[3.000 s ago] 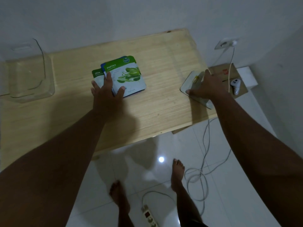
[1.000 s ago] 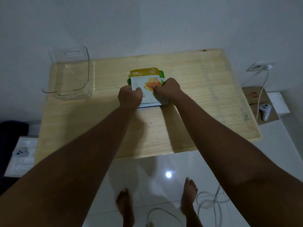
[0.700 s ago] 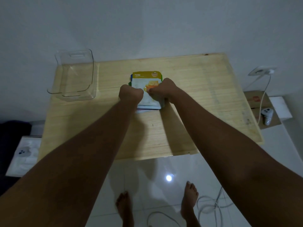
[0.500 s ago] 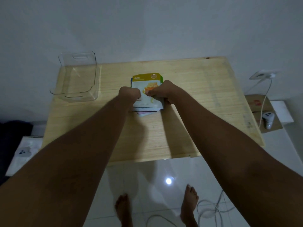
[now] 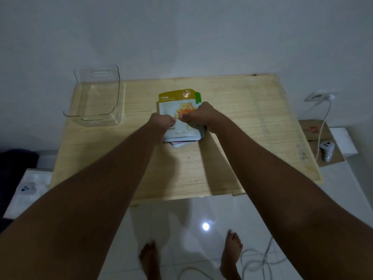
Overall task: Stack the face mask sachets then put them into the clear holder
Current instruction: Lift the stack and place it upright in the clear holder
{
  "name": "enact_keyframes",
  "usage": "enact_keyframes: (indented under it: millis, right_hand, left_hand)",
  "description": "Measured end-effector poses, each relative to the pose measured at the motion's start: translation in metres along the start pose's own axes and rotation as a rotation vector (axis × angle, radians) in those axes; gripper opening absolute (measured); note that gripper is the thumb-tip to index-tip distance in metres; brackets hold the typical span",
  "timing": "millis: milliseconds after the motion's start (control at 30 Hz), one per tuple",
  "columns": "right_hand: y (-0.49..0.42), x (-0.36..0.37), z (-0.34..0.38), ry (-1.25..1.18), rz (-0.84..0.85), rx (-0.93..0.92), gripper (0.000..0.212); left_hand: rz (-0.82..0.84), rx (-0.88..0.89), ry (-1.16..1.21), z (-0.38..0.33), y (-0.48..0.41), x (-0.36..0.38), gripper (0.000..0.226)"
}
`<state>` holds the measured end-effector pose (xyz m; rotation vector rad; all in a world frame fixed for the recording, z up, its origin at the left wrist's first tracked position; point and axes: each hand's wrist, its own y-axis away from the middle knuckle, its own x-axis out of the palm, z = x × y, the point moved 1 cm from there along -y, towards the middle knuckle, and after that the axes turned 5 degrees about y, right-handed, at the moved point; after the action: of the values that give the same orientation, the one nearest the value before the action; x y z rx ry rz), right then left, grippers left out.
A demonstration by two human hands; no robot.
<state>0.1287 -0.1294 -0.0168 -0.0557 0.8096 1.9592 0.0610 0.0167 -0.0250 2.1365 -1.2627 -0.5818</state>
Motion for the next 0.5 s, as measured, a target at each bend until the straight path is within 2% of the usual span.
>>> enact_keyframes:
  millis: [67, 167, 267, 333, 400, 433, 500]
  right_hand:
    - [0.001, 0.001, -0.004, -0.058, 0.022, 0.025, 0.05]
    - [0.01, 0.011, 0.0, -0.126, 0.026, 0.081, 0.045]
    - [0.022, 0.016, 0.015, -0.123, -0.034, 0.077, 0.024]
    - [0.03, 0.018, 0.028, -0.127, -0.035, 0.028, 0.035]
    - [0.034, 0.021, 0.039, -0.128, -0.009, -0.04, 0.058]
    - [0.037, 0.022, 0.047, -0.13, 0.01, -0.087, 0.057]
    - [0.046, 0.026, 0.066, -0.134, 0.045, -0.205, 0.037]
  left_hand:
    - [0.032, 0.048, 0.02, 0.001, 0.007, 0.002, 0.061]
    - [0.083, 0.102, 0.059, -0.005, 0.022, 0.007, 0.046]
    - [0.088, 0.154, 0.036, -0.01, 0.029, 0.002, 0.044]
    - [0.063, 0.197, -0.007, -0.018, 0.04, -0.008, 0.041]
    - [0.029, 0.261, -0.063, -0.031, 0.056, -0.021, 0.039]
    - [0.006, 0.294, -0.089, -0.038, 0.063, -0.03, 0.036]
    - [-0.048, 0.351, -0.124, -0.051, 0.073, -0.05, 0.031]
